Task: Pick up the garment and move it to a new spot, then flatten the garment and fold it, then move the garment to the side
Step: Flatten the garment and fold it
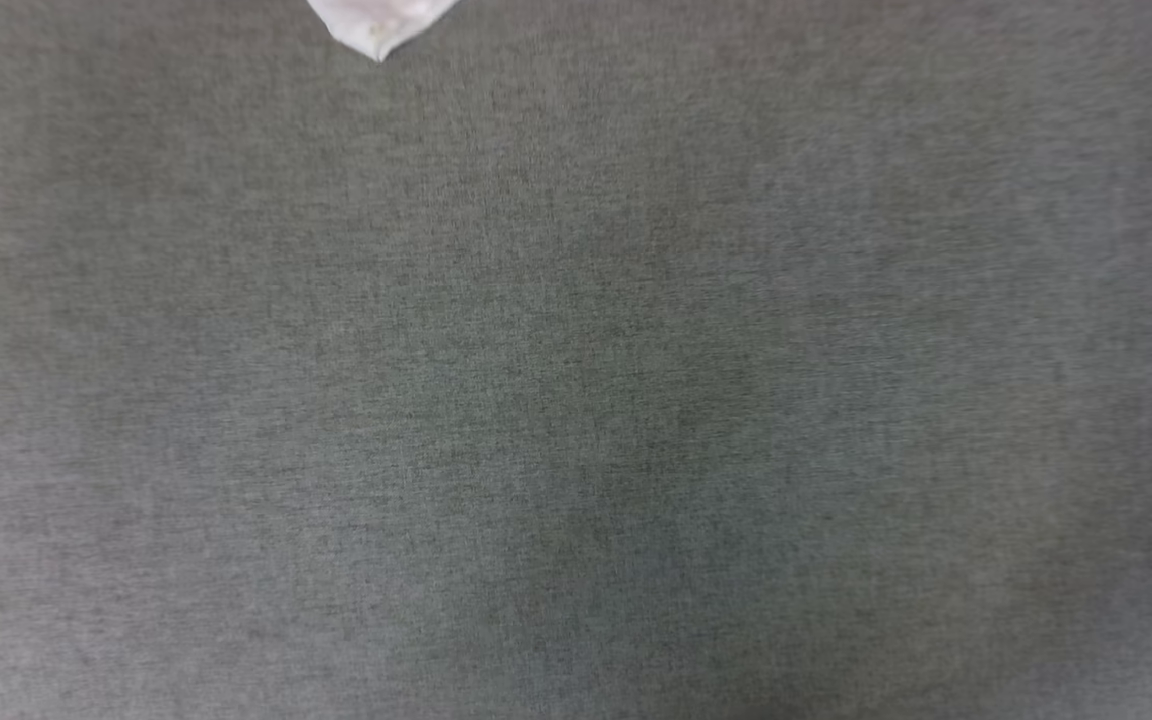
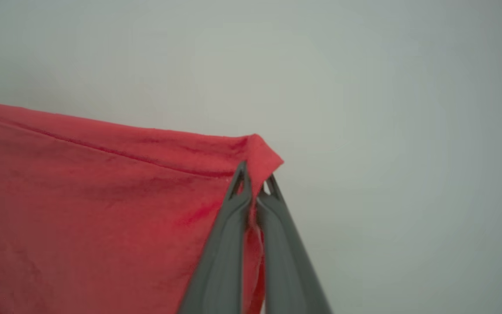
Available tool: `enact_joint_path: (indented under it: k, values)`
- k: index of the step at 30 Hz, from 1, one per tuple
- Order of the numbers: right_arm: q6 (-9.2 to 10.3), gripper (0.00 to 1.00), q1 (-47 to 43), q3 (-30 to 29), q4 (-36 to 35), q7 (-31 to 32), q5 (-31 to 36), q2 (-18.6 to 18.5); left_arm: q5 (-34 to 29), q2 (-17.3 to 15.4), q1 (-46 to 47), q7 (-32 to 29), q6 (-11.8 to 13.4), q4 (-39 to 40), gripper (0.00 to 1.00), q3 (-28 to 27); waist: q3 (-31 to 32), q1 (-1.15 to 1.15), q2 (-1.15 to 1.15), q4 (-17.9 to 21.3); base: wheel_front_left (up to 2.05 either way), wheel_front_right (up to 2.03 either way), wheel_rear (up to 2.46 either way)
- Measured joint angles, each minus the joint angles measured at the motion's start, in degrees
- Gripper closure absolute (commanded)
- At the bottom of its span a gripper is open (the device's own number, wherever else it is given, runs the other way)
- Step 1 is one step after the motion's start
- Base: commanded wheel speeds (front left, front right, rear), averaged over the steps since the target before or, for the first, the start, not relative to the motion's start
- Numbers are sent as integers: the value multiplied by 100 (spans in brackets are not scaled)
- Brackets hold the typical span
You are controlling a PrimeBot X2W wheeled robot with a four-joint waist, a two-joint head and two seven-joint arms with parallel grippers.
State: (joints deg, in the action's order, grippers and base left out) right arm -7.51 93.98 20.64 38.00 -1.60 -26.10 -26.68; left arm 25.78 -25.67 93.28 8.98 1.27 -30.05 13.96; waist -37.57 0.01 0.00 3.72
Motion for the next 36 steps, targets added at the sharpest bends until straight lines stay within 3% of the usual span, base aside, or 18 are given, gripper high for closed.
enact_joint_path:
  k: [9,17,23,30,36]
  values:
    - [0,100,179,561,493,-194,-226,107,89,183,-174,98,-58,-301,100,99,-624,0,0,-118,0,0,0]
    - [0,100,-74,1100,876,-236,-716,152,348,436,-678,348,-232,-846,100,89,-562,-1,0,-224,0,0,0]
    - [0,100,-936,1478,926,-366,-1156,116,597,656,-1544,527,-450,-1251,100,52,-180,-1,0,-302,0,0,0]
    - [0,100,-2449,1871,843,-613,-1652,-24,840,783,-3178,586,-631,-1386,100,-27,625,-1,0,-378,0,0,0]
    - [0,100,-3744,2137,580,-725,-1965,-71,860,662,-4883,592,-448,-942,100,-116,1457,-2,0,-392,0,0,0]
